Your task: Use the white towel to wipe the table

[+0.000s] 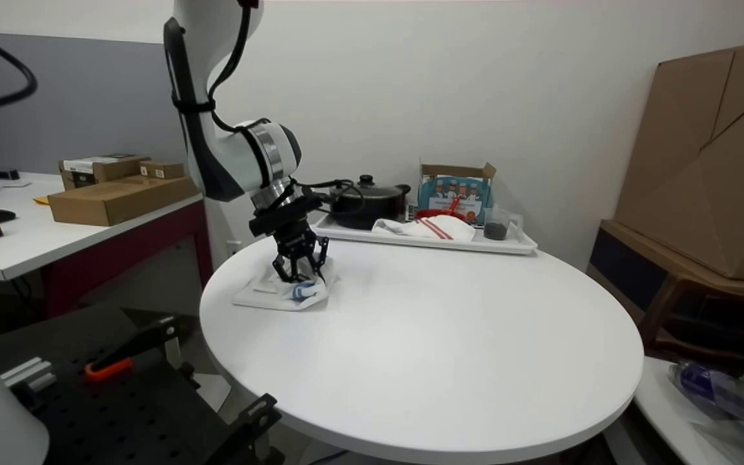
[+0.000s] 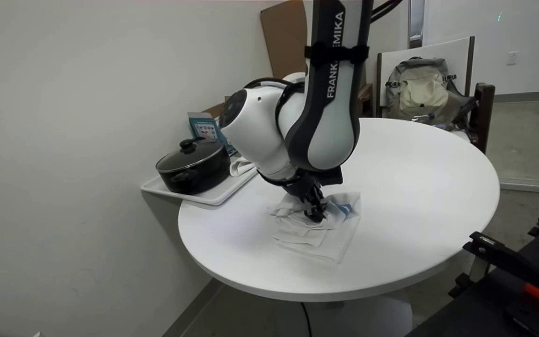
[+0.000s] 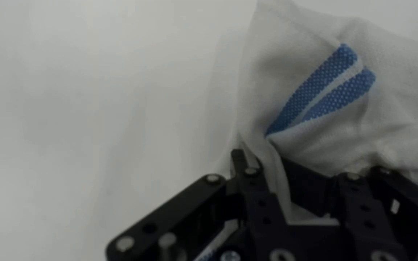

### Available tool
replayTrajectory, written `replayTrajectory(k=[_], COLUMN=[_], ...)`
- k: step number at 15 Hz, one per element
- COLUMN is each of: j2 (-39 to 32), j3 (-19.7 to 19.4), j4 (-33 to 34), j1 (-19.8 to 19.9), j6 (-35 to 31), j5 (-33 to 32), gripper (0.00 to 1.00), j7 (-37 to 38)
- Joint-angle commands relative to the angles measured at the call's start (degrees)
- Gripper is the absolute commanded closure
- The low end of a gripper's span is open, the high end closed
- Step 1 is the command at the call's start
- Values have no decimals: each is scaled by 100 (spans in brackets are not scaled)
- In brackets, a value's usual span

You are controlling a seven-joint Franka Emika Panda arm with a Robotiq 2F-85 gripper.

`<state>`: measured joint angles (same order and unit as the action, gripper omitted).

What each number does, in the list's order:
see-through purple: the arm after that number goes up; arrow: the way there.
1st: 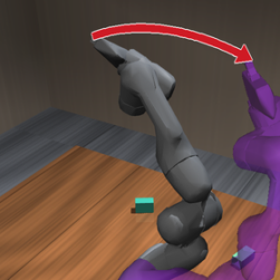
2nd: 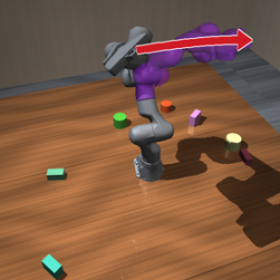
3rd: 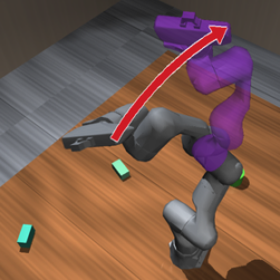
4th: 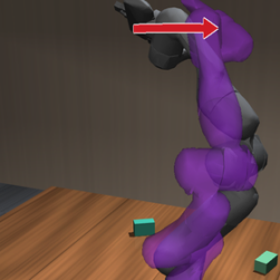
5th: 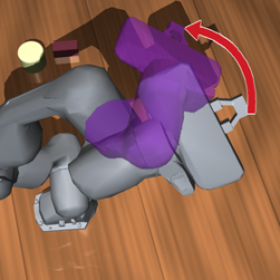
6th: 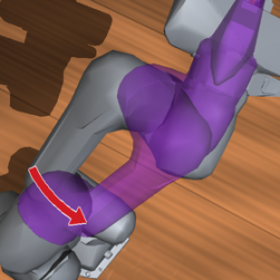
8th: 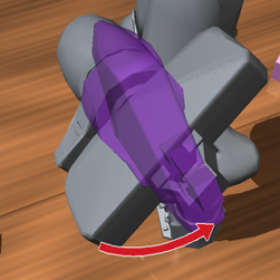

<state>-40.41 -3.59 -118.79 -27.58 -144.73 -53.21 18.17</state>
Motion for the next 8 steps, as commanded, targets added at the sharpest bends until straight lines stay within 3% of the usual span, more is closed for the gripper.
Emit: replayTrajectory(k=[1,4,8], j2=[-341,-251,42], j3=[299,458,362], j4=[220,-21,-683], j1=[-24,244,541], j6=[37,205,224], j5=[-466,-449,-589], gripper=[94,94,94], j7=[250,171,231])
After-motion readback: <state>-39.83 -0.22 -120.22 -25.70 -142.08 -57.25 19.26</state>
